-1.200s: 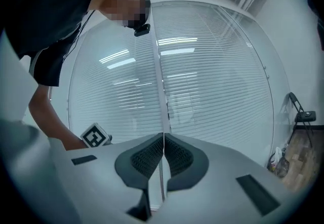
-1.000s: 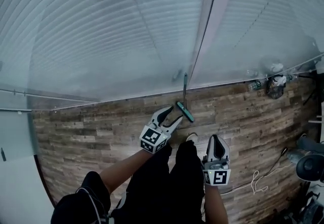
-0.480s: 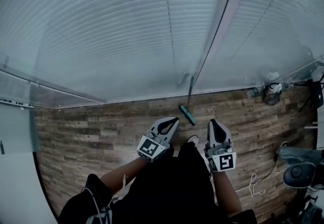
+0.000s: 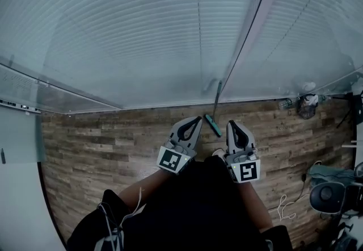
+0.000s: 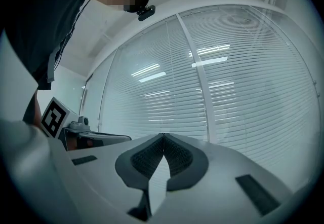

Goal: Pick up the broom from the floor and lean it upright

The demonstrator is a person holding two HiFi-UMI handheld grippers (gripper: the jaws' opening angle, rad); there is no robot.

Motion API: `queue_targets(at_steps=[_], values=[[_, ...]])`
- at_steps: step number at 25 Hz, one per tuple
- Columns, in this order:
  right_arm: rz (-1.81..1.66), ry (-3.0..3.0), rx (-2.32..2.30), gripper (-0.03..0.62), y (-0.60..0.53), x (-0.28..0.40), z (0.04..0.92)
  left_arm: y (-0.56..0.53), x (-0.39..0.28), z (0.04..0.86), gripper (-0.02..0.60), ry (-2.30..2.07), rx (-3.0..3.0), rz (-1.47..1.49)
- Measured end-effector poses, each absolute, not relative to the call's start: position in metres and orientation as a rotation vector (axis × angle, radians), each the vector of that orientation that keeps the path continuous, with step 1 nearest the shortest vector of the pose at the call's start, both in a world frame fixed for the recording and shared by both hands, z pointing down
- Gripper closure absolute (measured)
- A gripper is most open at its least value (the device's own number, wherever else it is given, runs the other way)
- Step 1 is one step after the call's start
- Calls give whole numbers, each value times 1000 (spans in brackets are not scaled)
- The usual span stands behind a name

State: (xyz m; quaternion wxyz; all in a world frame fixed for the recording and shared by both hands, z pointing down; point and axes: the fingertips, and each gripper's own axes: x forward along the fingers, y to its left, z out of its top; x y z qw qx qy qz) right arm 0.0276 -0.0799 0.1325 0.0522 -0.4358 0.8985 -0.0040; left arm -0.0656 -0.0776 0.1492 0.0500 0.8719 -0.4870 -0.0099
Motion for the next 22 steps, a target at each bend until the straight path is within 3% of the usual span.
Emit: queue_targets(at_steps=[22], values=[[4,2737,-1318,576,-102,30,131,-95,-56,134,563,-1489,2680,-79]])
